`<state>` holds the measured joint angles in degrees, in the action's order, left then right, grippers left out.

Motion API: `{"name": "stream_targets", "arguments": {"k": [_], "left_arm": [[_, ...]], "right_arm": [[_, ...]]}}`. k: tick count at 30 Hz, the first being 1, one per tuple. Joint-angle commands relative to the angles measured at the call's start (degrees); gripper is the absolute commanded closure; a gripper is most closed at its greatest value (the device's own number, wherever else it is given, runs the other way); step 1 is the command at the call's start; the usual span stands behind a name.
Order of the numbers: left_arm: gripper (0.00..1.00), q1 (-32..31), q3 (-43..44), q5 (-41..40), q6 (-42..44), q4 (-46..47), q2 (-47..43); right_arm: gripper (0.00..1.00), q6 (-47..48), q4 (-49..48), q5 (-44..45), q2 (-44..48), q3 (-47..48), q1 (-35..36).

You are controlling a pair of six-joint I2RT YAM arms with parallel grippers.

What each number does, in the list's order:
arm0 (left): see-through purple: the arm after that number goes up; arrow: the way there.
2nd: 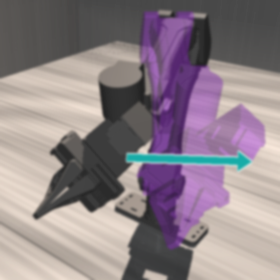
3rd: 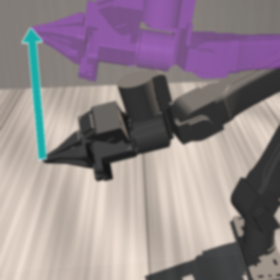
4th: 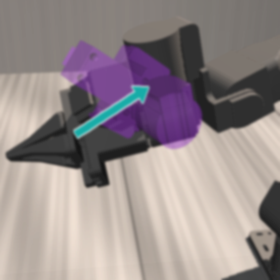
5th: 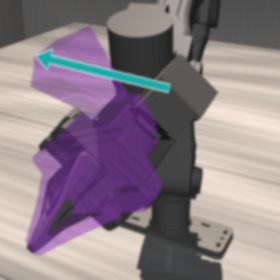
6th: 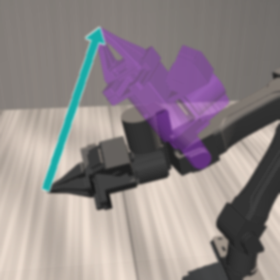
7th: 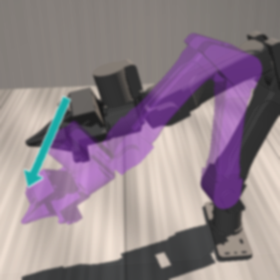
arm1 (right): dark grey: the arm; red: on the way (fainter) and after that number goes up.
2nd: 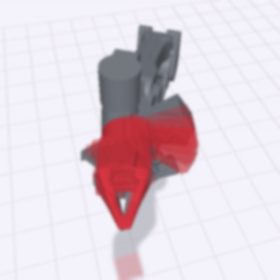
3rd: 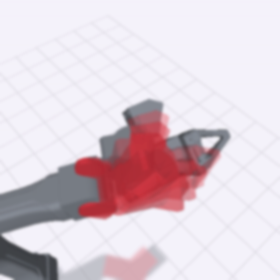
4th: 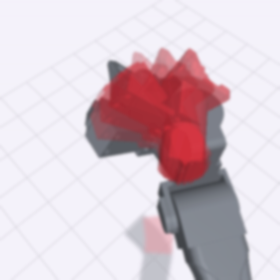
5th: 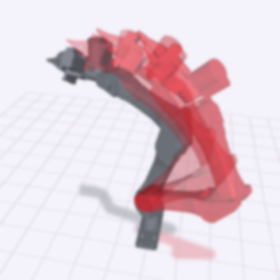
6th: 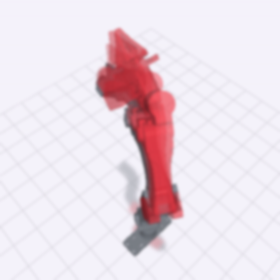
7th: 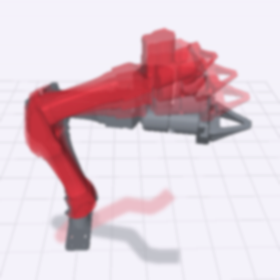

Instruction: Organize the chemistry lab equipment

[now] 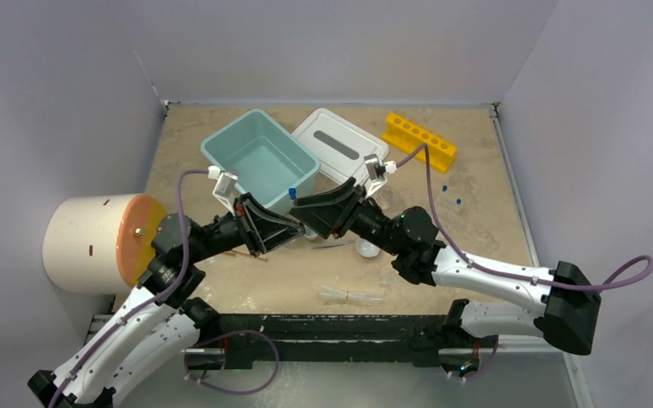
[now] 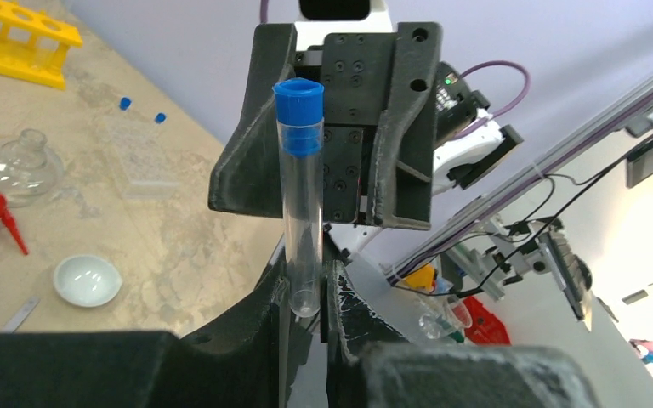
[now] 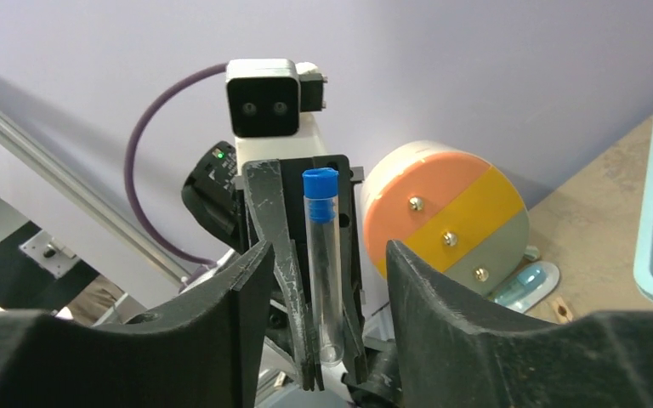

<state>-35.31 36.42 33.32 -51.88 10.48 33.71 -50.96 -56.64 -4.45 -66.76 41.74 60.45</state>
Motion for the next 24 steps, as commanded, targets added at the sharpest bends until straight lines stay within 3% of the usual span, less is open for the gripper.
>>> {"name": "stream_targets", "arguments": {"k": [1,12,24], "left_arm": [[1.00,0.2,5.3,0.0,7.6,-7.2,-0.6],[1.00,0.2,11.7,6.7,24.3,-27.9,-2.0],[1.00,0.2,13.0,10.0,28.6,-32.8,-2.6]], "right_arm": [[0.44,4.2,4.9,0.4,3.2,1.8,0.3],[0.34,12.5,23.6,-7.1,6.3,9.0,0.3],[0.40,15.1,31.2,-12.3,4.3,16.4,0.3]]}}
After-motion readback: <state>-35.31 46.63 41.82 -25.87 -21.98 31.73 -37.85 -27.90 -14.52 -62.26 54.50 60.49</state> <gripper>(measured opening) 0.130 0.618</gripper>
